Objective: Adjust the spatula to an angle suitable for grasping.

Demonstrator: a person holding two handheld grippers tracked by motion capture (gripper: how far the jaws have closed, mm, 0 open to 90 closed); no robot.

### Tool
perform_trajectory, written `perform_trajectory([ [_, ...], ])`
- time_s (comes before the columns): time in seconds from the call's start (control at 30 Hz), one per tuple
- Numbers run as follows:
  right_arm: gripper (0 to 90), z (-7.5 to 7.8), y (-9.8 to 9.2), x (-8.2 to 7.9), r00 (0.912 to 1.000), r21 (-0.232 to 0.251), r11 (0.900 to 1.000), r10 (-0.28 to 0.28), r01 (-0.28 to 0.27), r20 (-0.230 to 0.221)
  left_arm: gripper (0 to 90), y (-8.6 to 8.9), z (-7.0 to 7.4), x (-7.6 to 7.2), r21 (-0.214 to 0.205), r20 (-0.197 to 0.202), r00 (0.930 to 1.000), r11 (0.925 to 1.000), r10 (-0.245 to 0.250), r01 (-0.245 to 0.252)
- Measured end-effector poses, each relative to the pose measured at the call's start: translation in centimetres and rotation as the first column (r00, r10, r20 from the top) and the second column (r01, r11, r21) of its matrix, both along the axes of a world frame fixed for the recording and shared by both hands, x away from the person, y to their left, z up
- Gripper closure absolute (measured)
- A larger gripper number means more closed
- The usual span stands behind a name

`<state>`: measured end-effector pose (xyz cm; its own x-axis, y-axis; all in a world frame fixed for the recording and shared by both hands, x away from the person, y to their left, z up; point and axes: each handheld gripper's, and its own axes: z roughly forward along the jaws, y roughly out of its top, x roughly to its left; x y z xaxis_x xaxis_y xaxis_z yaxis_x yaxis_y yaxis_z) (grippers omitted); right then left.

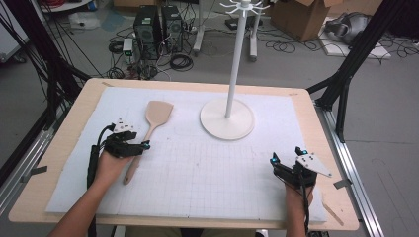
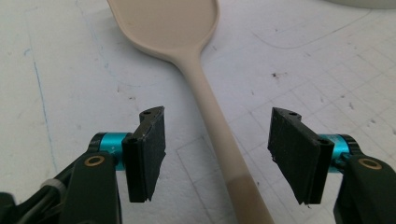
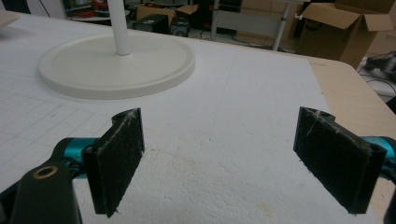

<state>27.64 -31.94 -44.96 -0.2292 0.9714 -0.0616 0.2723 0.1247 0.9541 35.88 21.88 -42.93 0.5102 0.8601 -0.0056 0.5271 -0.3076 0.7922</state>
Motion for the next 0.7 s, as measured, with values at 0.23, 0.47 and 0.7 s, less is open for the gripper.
perform_trajectory([
  [0.23, 15.0, 0.0, 0.0, 0.0, 1.0, -0.005, 1.0, 0.002, -0.002, 0.001, 41.3, -0.7, -0.1, 1.5, 0.039, -0.055, 0.9984, 0.9992, 0.006, -0.004],
  [0.47, 15.0, 0.0, 0.0, 0.0, 1.0, 0.0, 1.0, 0.001, -0.001, -0.001, 46.1, -1.0, -1.2, 2.5, 0.049, -0.101, 0.9943, 0.9984, 0.034, -0.029],
  [0.7, 15.0, 0.0, 0.0, 0.0, 1.0, 0.0, 1.0, 0.0, 0.0, 0.0, 58.9, -1.2, -1.1, 2.3, 0.066, -0.096, 0.9952, 0.9977, 0.019, -0.012],
])
